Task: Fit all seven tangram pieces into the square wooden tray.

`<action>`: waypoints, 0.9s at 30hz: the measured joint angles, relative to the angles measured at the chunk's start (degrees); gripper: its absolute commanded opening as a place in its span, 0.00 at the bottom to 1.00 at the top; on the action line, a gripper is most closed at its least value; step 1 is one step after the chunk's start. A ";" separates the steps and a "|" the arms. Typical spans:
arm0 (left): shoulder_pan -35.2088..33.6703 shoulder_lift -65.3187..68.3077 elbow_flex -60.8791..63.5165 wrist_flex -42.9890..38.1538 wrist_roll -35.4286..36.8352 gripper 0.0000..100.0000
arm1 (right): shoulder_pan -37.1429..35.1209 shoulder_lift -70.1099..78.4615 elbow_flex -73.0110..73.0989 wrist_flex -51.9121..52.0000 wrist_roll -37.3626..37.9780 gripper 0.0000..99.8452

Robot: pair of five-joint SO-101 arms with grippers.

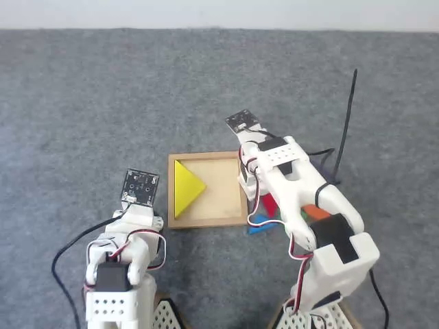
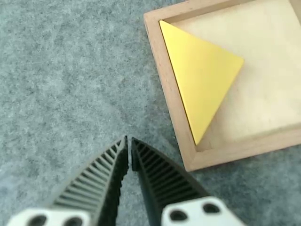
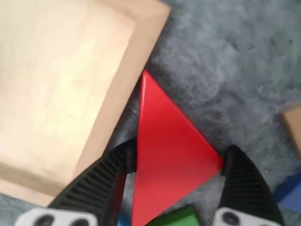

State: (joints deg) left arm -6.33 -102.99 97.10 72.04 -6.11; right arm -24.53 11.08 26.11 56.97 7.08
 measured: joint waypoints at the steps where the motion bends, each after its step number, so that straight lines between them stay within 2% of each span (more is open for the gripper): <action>1: 0.00 0.00 0.00 0.00 0.00 0.01 | 0.00 0.00 0.00 0.26 -1.14 0.24; 11: 0.00 0.00 0.00 0.00 0.00 0.01 | 2.46 -11.25 0.97 5.54 -8.53 0.24; 20: 0.00 0.00 0.00 0.00 0.00 0.01 | -5.19 -16.35 2.11 7.03 -11.34 0.26; 23: 0.00 0.00 0.00 0.00 0.00 0.01 | -3.08 -16.35 6.07 6.24 -11.34 0.31; 27: 0.00 0.00 0.00 0.00 0.00 0.01 | 1.32 -16.35 10.55 1.93 -11.34 0.32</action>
State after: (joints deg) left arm -6.33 -102.99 97.10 72.04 -6.11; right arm -23.21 -5.27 36.66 58.90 -4.26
